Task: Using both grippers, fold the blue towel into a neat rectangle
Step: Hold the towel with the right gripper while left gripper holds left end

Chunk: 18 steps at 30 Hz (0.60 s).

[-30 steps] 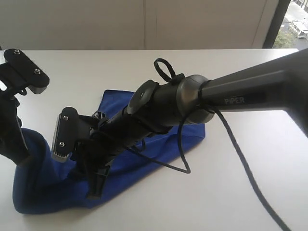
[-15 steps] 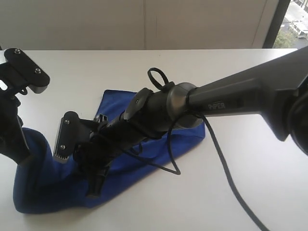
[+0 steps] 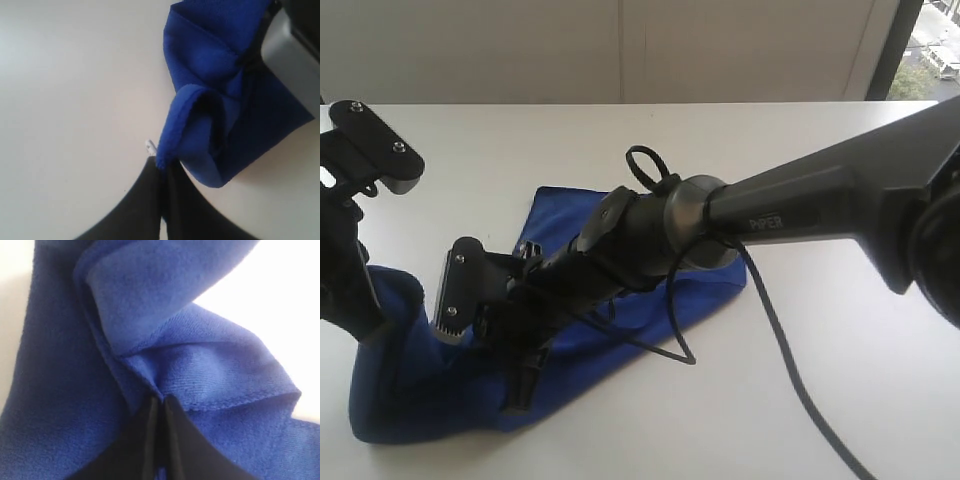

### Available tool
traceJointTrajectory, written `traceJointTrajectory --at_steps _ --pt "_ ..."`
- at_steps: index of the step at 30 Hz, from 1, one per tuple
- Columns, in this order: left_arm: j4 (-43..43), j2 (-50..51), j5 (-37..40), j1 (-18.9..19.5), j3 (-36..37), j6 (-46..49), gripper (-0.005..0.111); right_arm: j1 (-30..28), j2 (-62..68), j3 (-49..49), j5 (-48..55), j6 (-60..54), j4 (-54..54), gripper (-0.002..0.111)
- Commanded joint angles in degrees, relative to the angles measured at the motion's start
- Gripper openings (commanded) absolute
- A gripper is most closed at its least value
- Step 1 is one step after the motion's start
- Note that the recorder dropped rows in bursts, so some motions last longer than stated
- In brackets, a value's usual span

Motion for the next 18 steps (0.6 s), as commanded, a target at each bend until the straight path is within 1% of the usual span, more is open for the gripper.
traceJointTrajectory --at_steps 1,9,13,15,18 --pt "-0.25 -0.25 0.66 -0.10 0.31 -0.57 0.000 0.07 -3.18 -0.09 0.41 -0.57 0.18 0.000" --pt "-0.25 -0.25 0.66 -0.10 0.31 -0.57 0.000 0.07 -6.95 -0.09 0.41 -0.46 -0.25 0.000" --pt "-0.25 -0.25 0.66 -0.10 0.31 -0.57 0.000 0.07 -7.42 -0.09 0.89 2.48 -0.73 0.000" --pt "-0.25 -0.25 0.66 -0.10 0.31 -0.57 0.000 0.07 -7.30 -0.09 2.87 5.73 -4.39 0.000" --pt "-0.25 -0.25 0.66 -0.10 0.31 -0.57 0.000 0.07 -7.30 -0.09 9.03 13.74 -14.46 0.000"
